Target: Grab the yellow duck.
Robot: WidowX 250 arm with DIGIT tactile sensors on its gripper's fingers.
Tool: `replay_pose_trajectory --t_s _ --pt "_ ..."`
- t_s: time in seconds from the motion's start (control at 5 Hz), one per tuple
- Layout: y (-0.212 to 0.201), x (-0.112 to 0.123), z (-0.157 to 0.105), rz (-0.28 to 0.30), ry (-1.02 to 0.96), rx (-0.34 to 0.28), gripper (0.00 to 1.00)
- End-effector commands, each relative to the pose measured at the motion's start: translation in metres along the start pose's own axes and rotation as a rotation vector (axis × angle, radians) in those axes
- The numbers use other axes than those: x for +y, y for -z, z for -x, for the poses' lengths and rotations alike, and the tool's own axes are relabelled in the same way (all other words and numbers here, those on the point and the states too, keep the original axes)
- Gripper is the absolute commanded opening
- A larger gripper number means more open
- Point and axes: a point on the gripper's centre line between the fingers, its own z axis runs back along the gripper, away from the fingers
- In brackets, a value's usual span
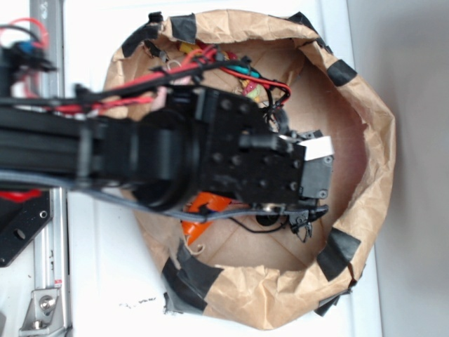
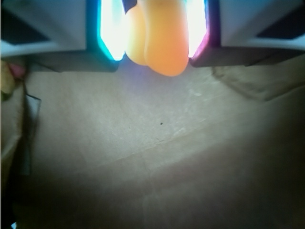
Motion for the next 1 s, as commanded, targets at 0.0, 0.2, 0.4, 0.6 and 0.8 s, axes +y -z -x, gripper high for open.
replay_pose_trajectory --t_s 0.0,0.2,0.4,0.6,0.8 --pt "-0.027 0.010 -0.005 0.020 -0.018 -0.067 0.00" --pt "-0.071 0.017 -0.008 0.067 -0.021 -0.121 0.00" --pt "-0.118 0.033 -0.010 0.066 -0.037 -0.077 0.00" --pt "-0.140 0.048 -0.007 0.056 -0.054 -0.076 0.00" --pt "-0.131 0.045 -0.009 0.040 -0.066 -0.061 0.00"
